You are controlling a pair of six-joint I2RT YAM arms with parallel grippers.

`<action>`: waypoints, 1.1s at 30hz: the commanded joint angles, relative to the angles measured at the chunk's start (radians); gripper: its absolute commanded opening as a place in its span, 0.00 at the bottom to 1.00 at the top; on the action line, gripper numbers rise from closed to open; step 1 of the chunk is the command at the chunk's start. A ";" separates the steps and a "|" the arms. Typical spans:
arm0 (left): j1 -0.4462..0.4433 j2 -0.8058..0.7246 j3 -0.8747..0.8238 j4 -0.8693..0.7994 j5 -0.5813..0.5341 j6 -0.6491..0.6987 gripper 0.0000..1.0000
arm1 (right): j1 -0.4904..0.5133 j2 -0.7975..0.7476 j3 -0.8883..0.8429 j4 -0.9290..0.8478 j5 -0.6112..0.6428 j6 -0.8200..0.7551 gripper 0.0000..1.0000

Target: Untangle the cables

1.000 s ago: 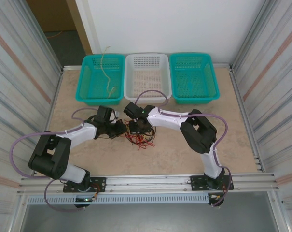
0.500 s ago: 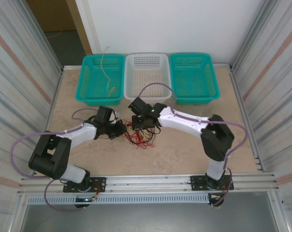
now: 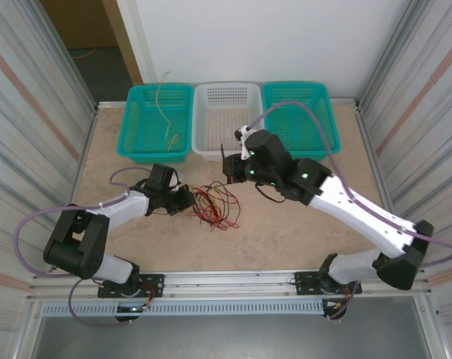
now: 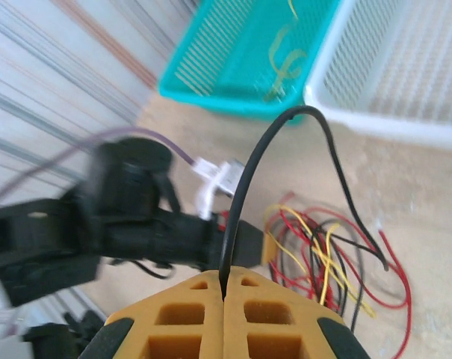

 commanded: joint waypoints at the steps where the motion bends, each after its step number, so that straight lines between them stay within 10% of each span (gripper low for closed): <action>1: -0.001 -0.018 0.008 -0.027 -0.036 -0.016 0.00 | -0.005 -0.093 0.063 0.018 0.002 -0.068 0.00; 10: -0.002 -0.001 0.039 -0.059 -0.044 -0.013 0.00 | -0.015 -0.195 0.111 0.023 0.006 -0.137 0.00; 16: -0.007 -0.118 0.117 -0.197 -0.065 0.045 0.56 | -0.025 -0.186 0.104 0.023 -0.014 -0.135 0.00; 25: -0.062 -0.332 0.245 -0.268 -0.112 0.223 0.66 | -0.022 -0.188 0.084 0.058 -0.055 -0.137 0.00; 33: -0.177 -0.251 0.280 -0.009 0.011 0.247 0.71 | -0.005 -0.187 0.084 0.102 -0.087 -0.127 0.00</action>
